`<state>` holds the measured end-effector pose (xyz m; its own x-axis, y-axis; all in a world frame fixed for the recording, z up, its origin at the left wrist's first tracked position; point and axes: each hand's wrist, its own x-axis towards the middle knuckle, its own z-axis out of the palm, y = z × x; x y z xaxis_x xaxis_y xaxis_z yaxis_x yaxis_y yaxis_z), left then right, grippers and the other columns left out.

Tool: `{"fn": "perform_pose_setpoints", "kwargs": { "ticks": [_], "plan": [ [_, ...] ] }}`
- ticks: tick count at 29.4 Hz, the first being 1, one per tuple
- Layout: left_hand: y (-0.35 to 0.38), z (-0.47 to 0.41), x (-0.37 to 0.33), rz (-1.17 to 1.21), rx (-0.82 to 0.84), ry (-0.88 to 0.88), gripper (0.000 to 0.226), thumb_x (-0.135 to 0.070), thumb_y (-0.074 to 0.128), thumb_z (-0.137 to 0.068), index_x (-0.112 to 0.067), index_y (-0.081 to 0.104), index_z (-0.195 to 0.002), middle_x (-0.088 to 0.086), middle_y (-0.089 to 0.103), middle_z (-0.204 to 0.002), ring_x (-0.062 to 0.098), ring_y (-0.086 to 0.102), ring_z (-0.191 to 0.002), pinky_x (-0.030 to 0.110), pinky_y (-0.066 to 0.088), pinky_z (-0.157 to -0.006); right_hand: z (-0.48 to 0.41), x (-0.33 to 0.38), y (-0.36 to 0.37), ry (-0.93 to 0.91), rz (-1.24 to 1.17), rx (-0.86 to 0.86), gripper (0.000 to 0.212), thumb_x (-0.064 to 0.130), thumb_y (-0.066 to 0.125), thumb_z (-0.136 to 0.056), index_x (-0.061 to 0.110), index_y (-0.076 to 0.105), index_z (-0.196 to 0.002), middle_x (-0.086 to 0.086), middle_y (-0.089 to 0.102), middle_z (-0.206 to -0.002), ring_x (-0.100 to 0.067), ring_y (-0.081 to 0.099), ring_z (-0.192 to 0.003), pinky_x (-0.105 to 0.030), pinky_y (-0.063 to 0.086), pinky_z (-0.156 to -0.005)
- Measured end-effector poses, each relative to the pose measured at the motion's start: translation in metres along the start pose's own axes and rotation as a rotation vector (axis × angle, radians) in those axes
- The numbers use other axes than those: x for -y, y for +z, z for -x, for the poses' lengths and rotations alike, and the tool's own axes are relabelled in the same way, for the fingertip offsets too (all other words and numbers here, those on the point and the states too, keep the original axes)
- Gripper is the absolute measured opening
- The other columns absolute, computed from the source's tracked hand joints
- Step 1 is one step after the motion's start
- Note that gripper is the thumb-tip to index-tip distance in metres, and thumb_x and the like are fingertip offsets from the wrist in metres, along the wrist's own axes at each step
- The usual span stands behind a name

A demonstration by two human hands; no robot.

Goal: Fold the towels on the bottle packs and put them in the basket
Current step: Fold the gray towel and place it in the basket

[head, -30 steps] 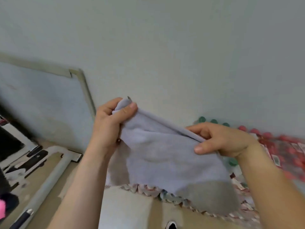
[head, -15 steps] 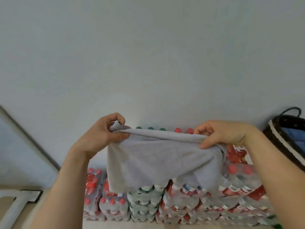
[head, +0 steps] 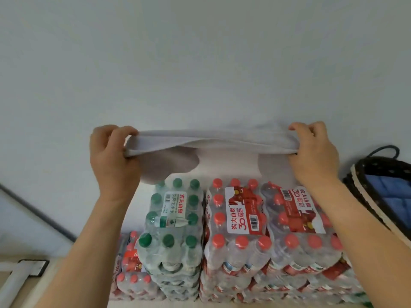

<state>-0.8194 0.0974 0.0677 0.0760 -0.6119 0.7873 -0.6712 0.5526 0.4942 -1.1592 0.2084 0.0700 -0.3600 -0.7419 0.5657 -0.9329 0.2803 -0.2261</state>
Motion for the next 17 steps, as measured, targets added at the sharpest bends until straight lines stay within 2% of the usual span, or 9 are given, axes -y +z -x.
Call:
{"fn": "perform_pose_setpoints", "kwargs": {
  "ticks": [3,5,7,9,12,13,15,17],
  "plan": [
    [0.005,0.056,0.026,-0.027,0.258,-0.031,0.03,0.003,0.053,-0.066,-0.006,0.068,-0.09,0.01,0.058,-0.098,0.028,0.055,-0.09,0.028,0.037,-0.072,0.05,-0.014,0.03,0.06,0.133,0.274,0.057,0.013,0.072,-0.078,0.013,0.047,-0.129,-0.015,0.042,-0.116,-0.033,0.056,-0.079,-0.033,0.042,-0.057],
    [0.008,0.097,0.048,-0.086,0.525,-0.113,0.032,0.014,0.058,-0.063,-0.01,0.068,-0.08,0.005,0.058,-0.094,0.031,0.055,-0.09,0.03,0.036,-0.071,0.09,-0.024,0.05,0.077,0.187,0.485,0.056,0.016,0.07,-0.078,0.016,0.047,-0.129,-0.011,0.043,-0.119,-0.03,0.057,-0.084,-0.032,0.042,-0.057],
    [0.007,0.129,0.067,-0.127,0.709,-0.147,0.036,0.02,0.058,-0.062,-0.013,0.067,-0.072,0.002,0.059,-0.09,0.028,0.054,-0.09,0.03,0.036,-0.071,0.125,-0.032,0.065,0.085,0.176,0.615,0.052,0.012,0.067,-0.078,0.018,0.05,-0.127,-0.009,0.044,-0.123,-0.029,0.058,-0.084,-0.037,0.05,-0.058],
    [0.002,0.145,0.08,-0.153,0.787,-0.127,0.036,0.02,0.063,-0.058,-0.014,0.068,-0.068,-0.001,0.061,-0.085,0.027,0.054,-0.084,0.032,0.038,-0.07,0.148,-0.034,0.071,0.086,0.184,0.686,0.047,0.008,0.066,-0.079,0.022,0.052,-0.122,-0.005,0.044,-0.13,-0.024,0.06,-0.089,-0.033,0.054,-0.062],
    [-0.004,0.146,0.093,-0.297,0.817,-0.096,0.034,0.007,0.071,-0.055,-0.023,0.066,-0.068,-0.01,0.057,-0.073,0.018,0.048,-0.074,0.034,0.033,-0.072,0.156,-0.028,0.069,0.077,0.238,0.753,0.025,0.016,0.06,-0.085,0.031,0.05,-0.102,0.009,0.049,-0.118,-0.011,0.051,-0.082,-0.017,0.041,-0.055],
    [-0.006,0.142,0.093,-0.355,0.847,-0.106,0.032,0.0,0.072,-0.058,-0.029,0.064,-0.069,-0.014,0.055,-0.071,0.015,0.046,-0.073,0.033,0.029,-0.074,0.157,-0.026,0.067,0.074,0.255,0.776,0.019,0.018,0.058,-0.086,0.032,0.048,-0.096,0.012,0.05,-0.11,-0.009,0.048,-0.079,-0.017,0.038,-0.054],
    [-0.014,0.133,0.092,-0.458,0.931,-0.147,0.026,-0.011,0.067,-0.068,-0.036,0.06,-0.07,-0.013,0.055,-0.067,0.01,0.047,-0.072,0.032,0.024,-0.075,0.157,-0.021,0.063,0.099,0.243,0.783,0.014,0.019,0.058,-0.086,0.03,0.049,-0.087,0.013,0.049,-0.098,-0.008,0.049,-0.076,-0.021,0.046,-0.059],
    [-0.019,0.129,0.088,-0.515,0.985,-0.212,0.025,-0.011,0.054,-0.075,-0.036,0.056,-0.074,-0.012,0.058,-0.069,0.007,0.049,-0.073,0.032,0.023,-0.076,0.159,-0.023,0.059,0.136,0.227,0.781,0.016,0.017,0.058,-0.084,0.029,0.048,-0.082,0.012,0.047,-0.093,-0.01,0.051,-0.077,-0.027,0.051,-0.065]
  ]
}}
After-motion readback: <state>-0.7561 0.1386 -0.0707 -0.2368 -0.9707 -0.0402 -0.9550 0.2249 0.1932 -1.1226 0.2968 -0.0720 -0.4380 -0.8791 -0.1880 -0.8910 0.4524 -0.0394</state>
